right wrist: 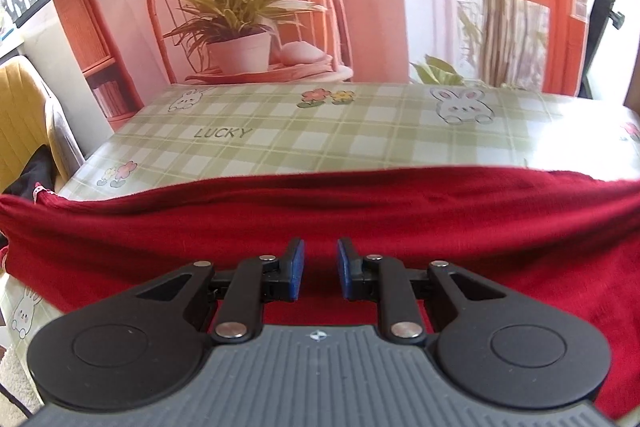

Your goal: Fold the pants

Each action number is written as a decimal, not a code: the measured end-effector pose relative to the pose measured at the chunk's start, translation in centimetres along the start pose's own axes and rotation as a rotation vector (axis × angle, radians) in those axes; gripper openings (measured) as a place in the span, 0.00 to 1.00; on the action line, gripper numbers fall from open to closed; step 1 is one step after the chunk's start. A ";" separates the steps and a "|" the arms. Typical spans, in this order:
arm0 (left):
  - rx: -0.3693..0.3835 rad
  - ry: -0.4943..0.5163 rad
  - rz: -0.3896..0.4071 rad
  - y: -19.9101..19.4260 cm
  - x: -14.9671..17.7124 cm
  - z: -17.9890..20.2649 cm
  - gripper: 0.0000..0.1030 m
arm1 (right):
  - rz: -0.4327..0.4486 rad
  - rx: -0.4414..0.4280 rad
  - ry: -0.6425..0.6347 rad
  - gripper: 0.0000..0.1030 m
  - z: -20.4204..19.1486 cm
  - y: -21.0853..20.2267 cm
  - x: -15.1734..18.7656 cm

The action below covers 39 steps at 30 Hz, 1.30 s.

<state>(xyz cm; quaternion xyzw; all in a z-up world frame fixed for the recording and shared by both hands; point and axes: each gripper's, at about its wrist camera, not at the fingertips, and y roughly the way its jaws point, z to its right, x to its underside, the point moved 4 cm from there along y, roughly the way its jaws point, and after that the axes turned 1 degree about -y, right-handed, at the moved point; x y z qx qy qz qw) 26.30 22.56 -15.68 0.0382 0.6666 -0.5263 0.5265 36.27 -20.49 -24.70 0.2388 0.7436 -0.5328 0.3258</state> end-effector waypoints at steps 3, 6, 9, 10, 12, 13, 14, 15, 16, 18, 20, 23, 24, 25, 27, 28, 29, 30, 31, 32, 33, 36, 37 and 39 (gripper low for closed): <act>-0.009 0.011 -0.005 1.3 0.1 0.4 0.04 | 0.003 -0.004 -0.030 0.20 -0.5 0.9 -1.1; -0.013 0.016 -0.016 2.7 0.2 0.7 0.04 | 0.013 -0.014 -0.058 0.20 -1.1 1.8 -2.5; -0.024 0.017 -0.039 4.6 0.4 1.2 0.04 | 0.005 -0.014 -0.094 0.25 -1.8 3.3 -3.5; -0.028 0.017 -0.050 5.3 0.4 1.4 0.04 | -0.004 -0.015 -0.100 0.25 -1.9 4.0 -3.8; -0.037 0.006 -0.065 6.4 0.5 1.4 0.04 | -0.034 -0.010 -0.106 0.25 -2.1 5.9 -4.0; -0.039 0.000 -0.070 6.7 0.5 1.3 0.04 | -0.052 -0.009 -0.111 0.25 -2.2 6.8 -4.0; -0.041 -0.004 -0.070 6.9 0.6 1.3 0.04 | -0.071 -0.013 -0.118 0.25 -2.3 7.7 -4.0; -0.039 -0.006 -0.067 6.8 0.5 1.3 0.04 | -0.091 -0.028 -0.125 0.25 -2.7 8.5 -4.0; -0.035 -0.002 -0.061 6.7 0.5 1.4 0.04 | -0.105 -0.044 -0.132 0.25 -3.0 9.1 -4.1; -0.032 0.007 -0.046 6.2 0.5 1.4 0.04 | -0.120 -0.064 -0.154 0.25 -3.6 10.1 -4.3; -0.028 0.003 -0.041 5.6 0.5 1.4 0.04 | -0.133 -0.078 -0.178 0.25 -4.3 11.1 -4.7; -0.028 -0.012 -0.046 4.9 0.9 1.0 0.04 | -0.162 -0.089 -0.166 0.24 -4.7 13.0 -5.4; -0.027 -0.014 -0.054 4.9 1.1 0.9 0.04 | -0.164 -0.080 -0.156 0.23 -4.7 13.5 -5.6; -0.025 -0.014 -0.068 5.1 1.1 0.8 0.04 | -0.153 -0.064 -0.145 0.23 -4.5 13.9 -5.9; -0.026 -0.019 -0.093 5.9 1.3 0.6 0.04 | -0.139 -0.015 -0.121 0.24 -4.1 14.3 -6.4; -0.024 -0.016 -0.104 6.4 1.3 0.6 0.04 | -0.133 0.002 -0.113 0.25 -4.0 14.2 -6.4; -0.020 -0.013 -0.113 6.9 1.3 0.7 0.04 | -0.125 0.001 -0.108 0.25 -3.9 13.9 -6.4; -0.014 -0.007 -0.124 7.4 1.3 1.0 0.04 | -0.119 -0.012 -0.104 0.25 -4.0 13.6 -6.4; -0.008 0.001 -0.131 8.0 1.2 1.3 0.04 | -0.111 -0.023 -0.104 0.25 -4.0 13.2 -6.3; -0.003 0.011 -0.136 8.5 1.1 1.6 0.04 | -0.102 -0.026 -0.108 0.25 -4.1 12.7 -6.2; -0.005 0.017 -0.138 9.2 1.0 1.9 0.04 | -0.093 -0.028 -0.113 0.25 -4.0 12.2 -6.1; -0.040 0.021 -0.118 11.1 0.4 2.4 0.05 | -0.073 -0.023 -0.109 0.25 -3.4 10.6 -5.8; -0.046 0.004 -0.113 11.6 0.2 2.4 0.05 | -0.066 -0.018 -0.099 0.25 -3.0 10.0 -5.7; -0.048 -0.026 -0.111 12.1 0.1 2.4 0.05 | -0.046 0.002 -0.075 0.25 -1.9 8.5 -5.2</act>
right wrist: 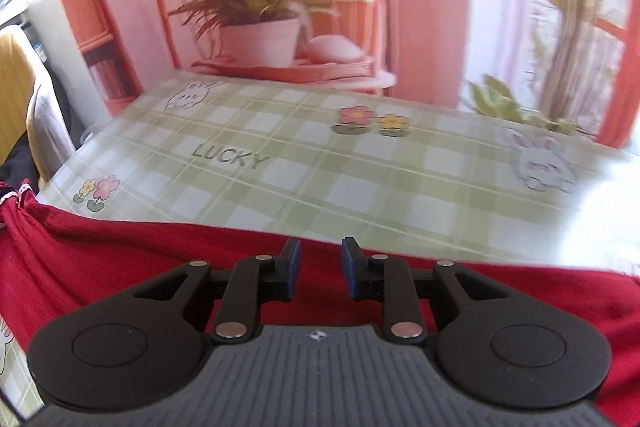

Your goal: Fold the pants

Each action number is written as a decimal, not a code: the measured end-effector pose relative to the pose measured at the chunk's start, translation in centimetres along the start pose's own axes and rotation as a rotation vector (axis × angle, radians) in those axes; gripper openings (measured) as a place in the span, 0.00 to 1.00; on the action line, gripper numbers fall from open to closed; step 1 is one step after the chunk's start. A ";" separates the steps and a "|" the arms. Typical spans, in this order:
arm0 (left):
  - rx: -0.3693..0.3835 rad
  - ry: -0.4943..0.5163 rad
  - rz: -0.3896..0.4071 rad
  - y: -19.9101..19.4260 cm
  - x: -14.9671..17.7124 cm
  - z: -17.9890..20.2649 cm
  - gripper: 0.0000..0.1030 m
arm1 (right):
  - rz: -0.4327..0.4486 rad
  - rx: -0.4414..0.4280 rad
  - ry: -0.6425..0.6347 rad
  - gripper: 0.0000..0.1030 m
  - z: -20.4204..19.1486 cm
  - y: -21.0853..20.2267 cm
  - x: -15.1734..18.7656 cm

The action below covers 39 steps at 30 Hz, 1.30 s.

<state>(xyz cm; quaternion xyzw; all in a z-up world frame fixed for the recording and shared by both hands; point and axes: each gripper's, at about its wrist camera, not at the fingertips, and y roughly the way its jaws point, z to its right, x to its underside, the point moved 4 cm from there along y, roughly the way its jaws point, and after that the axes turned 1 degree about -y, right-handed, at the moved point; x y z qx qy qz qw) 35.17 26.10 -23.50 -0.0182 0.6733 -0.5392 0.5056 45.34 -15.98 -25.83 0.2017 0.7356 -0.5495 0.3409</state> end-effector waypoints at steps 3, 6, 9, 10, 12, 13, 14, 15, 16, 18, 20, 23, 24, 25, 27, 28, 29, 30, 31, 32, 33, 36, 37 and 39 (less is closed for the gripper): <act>-0.001 -0.003 0.016 -0.3 0.1 0.2 0.05 | 0.022 0.043 0.045 0.25 2.2 -2.6 1.5; 0.003 -0.024 0.027 -0.8 0.4 -0.2 0.05 | 0.026 0.101 0.039 0.25 4.2 -4.8 3.4; 0.002 -0.046 0.030 -1.1 0.5 -0.7 0.05 | 0.014 0.123 0.019 0.25 5.1 -6.4 5.0; -0.003 -0.052 0.031 -1.1 0.5 -0.8 0.05 | 0.017 0.132 0.015 0.25 5.2 -6.9 5.4; -0.015 -0.055 0.037 -1.2 0.6 -0.7 0.05 | 0.024 0.152 -0.001 0.25 4.9 -7.6 6.1; -0.025 -0.055 0.042 -1.3 0.6 -0.7 0.05 | 0.025 0.155 -0.010 0.27 4.7 -7.8 6.5; -0.034 -0.057 0.045 -1.4 0.6 -0.6 0.05 | 0.022 0.157 -0.017 0.30 4.4 -7.9 6.8; -0.042 -0.060 0.047 -1.4 0.6 -0.5 0.05 | 0.021 0.160 -0.026 0.32 4.2 -7.9 7.1; -0.049 -0.063 0.048 -1.4 0.6 -0.4 0.05 | 0.019 0.167 -0.036 0.38 4.1 -7.8 7.3; -0.060 -0.079 0.048 -1.5 0.5 -0.4 0.05 | 0.009 0.209 -0.073 0.42 3.9 -7.4 7.7; -0.068 -0.092 0.050 -1.5 0.3 -0.4 0.05 | -0.005 0.238 -0.125 0.50 3.7 -6.8 7.8; -0.079 -0.100 0.059 -1.6 0.2 -0.2 0.05 | 0.002 0.257 -0.145 0.55 4.0 -6.1 7.5; -0.085 -0.103 0.061 -1.6 0.2 -0.2 0.05 | 0.002 0.262 -0.148 0.55 4.1 -5.8 7.3; -0.090 -0.105 0.062 -1.6 0.2 -0.1 0.05 | 0.002 0.264 -0.157 0.55 4.2 -5.6 7.1; -0.098 -0.112 0.061 -1.5 0.2 -0.1 0.05 | -0.019 0.249 -0.180 0.55 4.2 -4.9 6.9; -0.101 -0.117 0.059 -1.5 0.2 -0.2 0.05 | -0.034 0.241 -0.191 0.55 4.2 -4.4 6.9; -0.103 -0.123 0.058 -1.4 0.2 -0.2 0.05 | -0.039 0.242 -0.197 0.53 4.3 -4.2 6.9; -0.106 -0.128 0.058 -1.4 0.2 -0.2 0.05 | -0.037 0.234 -0.200 0.52 4.4 -4.1 6.9; -0.108 -0.131 0.058 -1.4 0.2 -0.3 0.05 | -0.039 0.221 -0.196 0.49 4.6 -4.0 6.8; -0.110 -0.132 0.060 -1.4 0.2 -0.2 0.05 | -0.042 0.199 -0.188 0.39 4.7 -4.0 6.7; -0.112 -0.131 0.062 -1.5 0.2 -0.2 0.05 | -0.050 0.171 -0.173 0.36 4.8 -4.0 6.7; -0.114 -0.128 0.064 -1.5 0.2 -0.1 0.05 | -0.049 0.150 -0.155 0.17 4.8 -4.2 6.8; -0.114 -0.130 0.064 -1.5 0.2 -0.1 0.05 | -0.044 0.150 -0.146 0.10 4.8 -4.3 6.8; -0.114 -0.131 0.064 -1.5 0.2 -0.2 0.05 | -0.036 0.145 -0.115 0.05 5.0 -4.6 6.8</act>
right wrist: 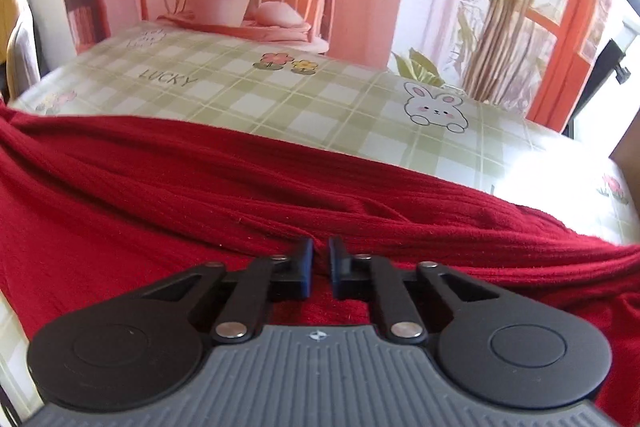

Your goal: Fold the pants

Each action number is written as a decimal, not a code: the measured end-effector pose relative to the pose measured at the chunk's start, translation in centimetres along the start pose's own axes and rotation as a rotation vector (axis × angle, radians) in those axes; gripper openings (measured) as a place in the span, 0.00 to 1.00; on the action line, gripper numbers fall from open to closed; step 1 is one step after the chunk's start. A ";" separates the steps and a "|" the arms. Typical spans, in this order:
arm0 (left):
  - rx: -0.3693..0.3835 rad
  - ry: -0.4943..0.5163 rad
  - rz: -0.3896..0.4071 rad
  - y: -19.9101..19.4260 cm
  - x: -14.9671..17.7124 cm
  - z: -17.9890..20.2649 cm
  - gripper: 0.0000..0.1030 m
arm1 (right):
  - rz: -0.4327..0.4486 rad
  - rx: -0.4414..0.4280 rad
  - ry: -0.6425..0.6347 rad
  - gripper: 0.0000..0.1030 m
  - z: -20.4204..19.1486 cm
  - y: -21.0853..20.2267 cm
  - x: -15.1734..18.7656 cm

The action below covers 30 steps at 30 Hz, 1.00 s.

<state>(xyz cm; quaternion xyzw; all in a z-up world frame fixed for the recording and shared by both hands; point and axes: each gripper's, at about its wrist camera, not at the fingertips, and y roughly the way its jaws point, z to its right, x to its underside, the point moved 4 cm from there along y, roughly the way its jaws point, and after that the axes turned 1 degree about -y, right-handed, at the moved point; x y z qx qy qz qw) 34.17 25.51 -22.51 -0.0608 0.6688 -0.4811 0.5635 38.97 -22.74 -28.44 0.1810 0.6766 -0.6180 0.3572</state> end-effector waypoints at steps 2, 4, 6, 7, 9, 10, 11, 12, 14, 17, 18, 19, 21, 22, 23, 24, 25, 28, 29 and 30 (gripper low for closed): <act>0.001 0.001 0.001 -0.1 0.0 0.0 0.05 | 0.038 0.005 0.026 0.00 0.2 -0.9 -0.2; 0.002 0.002 0.003 -0.1 0.0 0.0 0.05 | 0.102 0.016 0.044 0.00 0.4 -2.1 -0.7; -0.001 0.003 0.003 -0.1 0.0 0.0 0.05 | 0.140 0.026 0.048 0.00 0.5 -2.7 -1.3; -0.002 -0.002 0.002 -0.1 0.0 0.0 0.05 | 0.141 0.029 0.034 0.00 0.3 -2.7 -1.6; -0.001 -0.008 0.000 -0.1 0.1 -0.1 0.05 | 0.136 0.017 0.000 0.00 0.1 -2.5 -1.9; 0.000 -0.003 0.002 -0.1 0.1 -0.1 0.05 | 0.137 0.014 -0.004 0.00 0.1 -2.5 -2.0; 0.002 0.003 0.003 -0.1 0.1 -0.1 0.05 | 0.134 0.013 -0.008 0.00 0.2 -2.4 -2.0; 0.004 0.007 0.003 -0.1 0.2 0.0 0.05 | 0.135 0.018 -0.011 0.00 0.2 -2.3 -2.1; 0.008 0.006 0.008 -0.1 0.2 0.0 0.05 | 0.143 0.024 -0.006 0.00 0.3 -2.1 -2.2; 0.024 0.011 0.029 -0.5 0.1 0.1 0.05 | 0.200 0.055 0.010 0.00 0.4 -2.4 -3.0; 0.031 0.011 0.037 -0.6 0.1 0.2 0.05 | 0.222 0.067 0.013 0.00 0.3 -2.5 -3.4; 0.034 0.010 0.043 -0.7 0.1 0.2 0.05 | 0.241 0.079 0.012 0.00 0.3 -2.6 -3.9; 0.038 0.008 0.047 -0.6 0.0 0.4 0.05 | 0.270 0.103 0.012 0.00 0.4 -2.3 -4.9; 0.036 0.009 0.048 -0.5 0.0 0.6 0.05 | 0.277 0.112 0.013 0.00 0.5 -2.0 -5.4; 0.032 0.009 0.050 -0.3 0.1 0.7 0.05 | 0.278 0.117 0.014 0.00 0.6 -1.7 -5.8; 0.029 0.010 0.048 -0.1 0.1 0.8 0.05 | 0.272 0.119 0.017 0.00 0.7 -1.1 -6.3; 0.026 0.012 0.046 0.1 0.1 0.9 0.05 | 0.267 0.121 0.022 0.00 0.9 -0.4 -6.6; 0.019 0.026 0.044 0.8 0.2 1.3 0.05 | 0.223 0.124 0.024 0.00 1.3 1.7 -7.4; 0.017 0.032 0.042 1.0 0.2 1.4 0.05 | 0.202 0.123 0.026 0.00 1.5 2.5 -7.5; 0.013 0.040 0.039 1.2 0.2 1.6 0.05 | 0.182 0.124 0.030 0.00 1.7 3.4 -7.5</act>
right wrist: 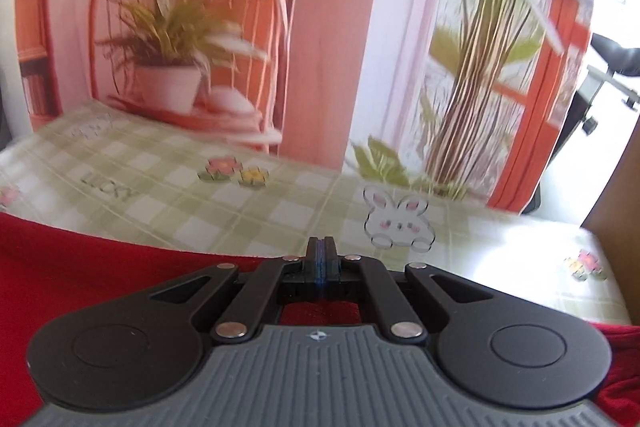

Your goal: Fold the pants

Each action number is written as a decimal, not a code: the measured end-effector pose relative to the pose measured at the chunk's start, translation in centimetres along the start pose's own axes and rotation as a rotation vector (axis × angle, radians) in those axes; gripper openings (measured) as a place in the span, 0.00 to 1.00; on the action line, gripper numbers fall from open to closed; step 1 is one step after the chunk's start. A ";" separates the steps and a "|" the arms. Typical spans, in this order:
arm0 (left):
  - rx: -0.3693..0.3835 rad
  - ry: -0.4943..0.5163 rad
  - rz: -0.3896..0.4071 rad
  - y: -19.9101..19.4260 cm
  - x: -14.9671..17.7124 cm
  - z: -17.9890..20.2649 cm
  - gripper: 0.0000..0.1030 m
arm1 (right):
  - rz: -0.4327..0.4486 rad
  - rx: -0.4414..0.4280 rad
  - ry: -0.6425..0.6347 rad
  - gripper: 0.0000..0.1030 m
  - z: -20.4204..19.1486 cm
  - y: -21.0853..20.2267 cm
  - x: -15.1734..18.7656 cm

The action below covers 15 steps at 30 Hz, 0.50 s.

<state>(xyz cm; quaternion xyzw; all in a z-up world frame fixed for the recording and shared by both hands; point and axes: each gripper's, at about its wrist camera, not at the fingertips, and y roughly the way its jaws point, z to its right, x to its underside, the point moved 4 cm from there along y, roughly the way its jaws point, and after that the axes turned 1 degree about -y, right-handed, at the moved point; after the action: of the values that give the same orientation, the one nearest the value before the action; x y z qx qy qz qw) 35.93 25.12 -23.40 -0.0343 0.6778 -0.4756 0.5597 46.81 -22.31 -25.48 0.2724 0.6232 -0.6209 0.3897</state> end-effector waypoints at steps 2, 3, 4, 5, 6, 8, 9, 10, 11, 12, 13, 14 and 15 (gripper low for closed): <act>-0.005 0.017 -0.008 0.5 0.1 0.2 0.05 | -0.037 0.000 0.005 0.00 0.1 1.3 0.4; -0.007 0.026 -0.013 0.8 0.1 0.3 0.05 | -0.051 0.002 0.005 0.00 0.1 1.8 0.5; -0.006 0.035 -0.020 1.0 0.2 0.4 0.05 | -0.065 0.006 0.009 0.00 0.2 2.3 0.7; -0.006 0.043 -0.029 1.2 0.2 0.4 0.06 | -0.074 0.022 0.010 0.00 0.3 2.6 0.7; -0.006 0.047 -0.044 1.4 0.3 0.4 0.07 | -0.081 0.029 0.017 0.00 0.6 2.9 0.7; 0.005 0.042 -0.079 1.5 0.2 0.2 0.25 | -0.101 0.027 0.043 0.00 1.1 3.3 0.8; 0.018 0.030 -0.096 1.3 0.2 0.1 0.52 | -0.109 0.020 0.056 0.00 1.3 3.3 0.8; 0.033 0.021 -0.098 1.0 0.1 0.1 0.61 | -0.101 0.006 0.074 0.00 1.4 3.0 0.8; 0.045 0.025 -0.085 0.5 0.0 0.1 0.67 | -0.090 -0.016 0.091 0.00 1.4 2.5 0.7; 0.053 0.042 -0.070 -0.1 -0.1 0.2 0.67 | -0.085 -0.029 0.100 0.01 1.4 1.9 0.7; 0.057 0.055 -0.064 -0.7 -0.3 0.3 0.67 | -0.080 -0.043 0.110 0.02 1.5 1.3 0.8; 0.066 0.058 -0.065 -1.3 -0.3 0.5 0.67 | -0.067 -0.055 0.125 0.03 1.5 0.5 0.9; 0.073 0.058 -0.071 -1.9 -0.3 0.7 0.66 | -0.055 -0.067 0.144 0.04 1.8 -0.4 1.1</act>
<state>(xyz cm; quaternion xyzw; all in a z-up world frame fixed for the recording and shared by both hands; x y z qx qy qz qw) 35.69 23.88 -21.84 -0.0244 0.6743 -0.5204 0.5234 46.15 -24.22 -26.03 0.2857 0.6773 -0.5892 0.3355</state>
